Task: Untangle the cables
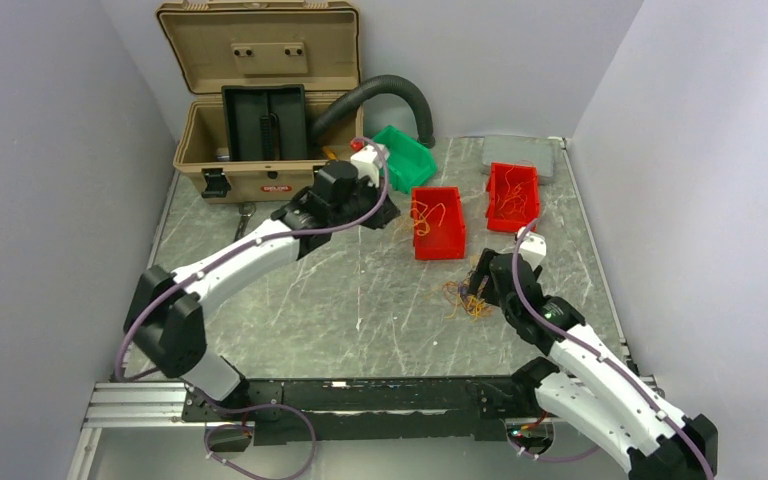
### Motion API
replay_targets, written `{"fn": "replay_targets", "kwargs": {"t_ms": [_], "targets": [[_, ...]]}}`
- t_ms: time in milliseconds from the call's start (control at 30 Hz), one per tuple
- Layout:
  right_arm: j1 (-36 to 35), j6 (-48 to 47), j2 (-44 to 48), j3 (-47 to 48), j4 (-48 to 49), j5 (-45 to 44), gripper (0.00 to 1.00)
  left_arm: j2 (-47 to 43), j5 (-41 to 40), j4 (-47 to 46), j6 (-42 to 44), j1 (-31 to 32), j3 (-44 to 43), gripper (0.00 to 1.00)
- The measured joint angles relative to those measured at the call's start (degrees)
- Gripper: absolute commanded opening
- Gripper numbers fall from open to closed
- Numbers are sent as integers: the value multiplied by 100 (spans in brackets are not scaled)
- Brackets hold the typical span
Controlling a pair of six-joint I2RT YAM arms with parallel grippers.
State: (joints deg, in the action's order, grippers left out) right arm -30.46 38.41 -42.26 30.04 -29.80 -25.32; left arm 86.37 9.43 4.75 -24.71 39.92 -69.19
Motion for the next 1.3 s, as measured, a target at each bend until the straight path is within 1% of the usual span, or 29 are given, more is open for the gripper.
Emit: {"fn": "replay_targets", "kwargs": {"t_ms": [267, 533, 633, 733, 767, 800, 833, 867, 900, 933, 967, 1000, 1067, 1167, 1300], "targets": [[4, -37, 636, 59, -74, -518, 77, 1270, 210, 111, -74, 20, -1189, 0], [11, -76, 826, 98, -96, -675, 77, 2223, 472, 284, -173, 28, -2048, 0], [11, -76, 820, 98, -98, -675, 77, 2570, 437, 435, -168, 28, -2455, 0], [11, -76, 800, 98, -98, -675, 77, 2817, 275, 695, -170, 28, -2680, 0], [11, -76, 787, 98, -98, -675, 77, 2942, 181, 850, -173, 28, -2804, 2], [11, -76, 782, 98, -98, -675, 77, 3051, 94, 955, -173, 28, -2900, 13], [11, -76, 776, 98, -98, -675, 77, 3191, 7, 1126, -173, 28, -3045, 32], [11, -76, 772, 98, -98, -675, 77, 3309, -50, 1233, -160, 28, -3156, 48], [11, -74, 769, 98, -101, -675, 77, 3460, -94, 1384, -173, 28, -3314, 60], [11, -72, 765, 98, -101, -678, 77, 3554, -118, 1467, -146, 26, -3394, 67], [11, -70, 732, 98, -107, -680, 78, 3628, -129, 1554, -170, 26, -3438, 73], [11, -68, 713, 101, -118, -680, 78, 3648, -136, 1631, -157, 26, -3434, 77], [11, -37, 603, 114, -153, -678, 79, 3613, -144, 1690, -140, 28, -3353, 81], [57, 39, 190, 181, -210, -586, 78, 3335, -109, 1615, -83, 28, -2994, 81], [199, 168, -643, 249, -186, -214, 71, 2667, 46, 1572, 63, 31, -2509, 80]]}}
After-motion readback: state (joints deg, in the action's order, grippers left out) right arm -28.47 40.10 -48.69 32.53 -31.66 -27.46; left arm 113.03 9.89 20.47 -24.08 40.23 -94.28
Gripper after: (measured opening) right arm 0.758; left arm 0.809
